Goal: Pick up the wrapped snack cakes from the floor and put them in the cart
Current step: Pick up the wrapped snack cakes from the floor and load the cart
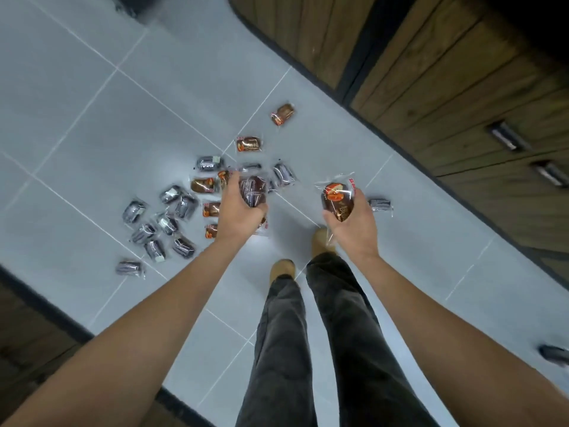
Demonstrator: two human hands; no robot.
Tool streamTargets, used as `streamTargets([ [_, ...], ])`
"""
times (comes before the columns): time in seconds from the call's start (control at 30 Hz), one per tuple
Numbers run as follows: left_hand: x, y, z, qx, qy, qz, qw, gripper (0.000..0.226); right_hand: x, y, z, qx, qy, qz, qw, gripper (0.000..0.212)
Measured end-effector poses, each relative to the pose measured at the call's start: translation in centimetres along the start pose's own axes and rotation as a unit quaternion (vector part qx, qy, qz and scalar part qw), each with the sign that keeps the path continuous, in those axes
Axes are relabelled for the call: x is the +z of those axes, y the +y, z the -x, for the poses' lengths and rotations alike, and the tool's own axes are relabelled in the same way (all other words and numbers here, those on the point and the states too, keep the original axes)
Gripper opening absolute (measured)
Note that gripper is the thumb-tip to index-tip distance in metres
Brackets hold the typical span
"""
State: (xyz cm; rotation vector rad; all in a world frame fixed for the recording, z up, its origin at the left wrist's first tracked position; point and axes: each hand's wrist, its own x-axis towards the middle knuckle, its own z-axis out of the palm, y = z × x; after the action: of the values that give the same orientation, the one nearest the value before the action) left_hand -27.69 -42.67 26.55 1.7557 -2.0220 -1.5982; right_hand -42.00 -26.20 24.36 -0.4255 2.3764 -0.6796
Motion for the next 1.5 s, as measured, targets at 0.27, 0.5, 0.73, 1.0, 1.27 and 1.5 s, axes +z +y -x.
streamTargets([
  [0.27, -0.9, 9.1, 7.3, 0.160, -0.160, -0.158, 0.961, 0.067, -10.6, 0.2, 9.2, 0.008, 0.057, -0.015, 0.998, 0.070],
  [0.5, 3.5, 16.9, 14.1, 0.288, -0.219, -0.240, 0.901, 0.064, -18.1, 2.8, 16.7, 0.042, 0.159, -0.096, 0.982, 0.065],
  [0.73, 10.0, 21.7, 24.1, 0.398, -0.302, -0.241, 0.832, 0.061, -23.7, 8.8, 25.8, 0.094, 0.272, -0.118, 0.951, 0.057],
  [1.0, 14.2, 16.2, 39.8, 0.412, -0.407, -0.238, 0.780, 0.059, -23.2, 16.7, 41.7, 0.166, 0.336, -0.142, 0.916, 0.062],
  [1.27, 15.7, 9.0, 53.1, 0.426, -0.417, -0.236, 0.767, 0.056, -20.8, 22.7, 57.0, 0.221, 0.410, -0.197, 0.863, 0.059],
  [1.5, 16.7, 3.8, 60.8, 0.441, -0.390, -0.256, 0.767, 0.057, -19.6, 26.6, 65.9, 0.240, 0.441, -0.223, 0.835, 0.053],
])
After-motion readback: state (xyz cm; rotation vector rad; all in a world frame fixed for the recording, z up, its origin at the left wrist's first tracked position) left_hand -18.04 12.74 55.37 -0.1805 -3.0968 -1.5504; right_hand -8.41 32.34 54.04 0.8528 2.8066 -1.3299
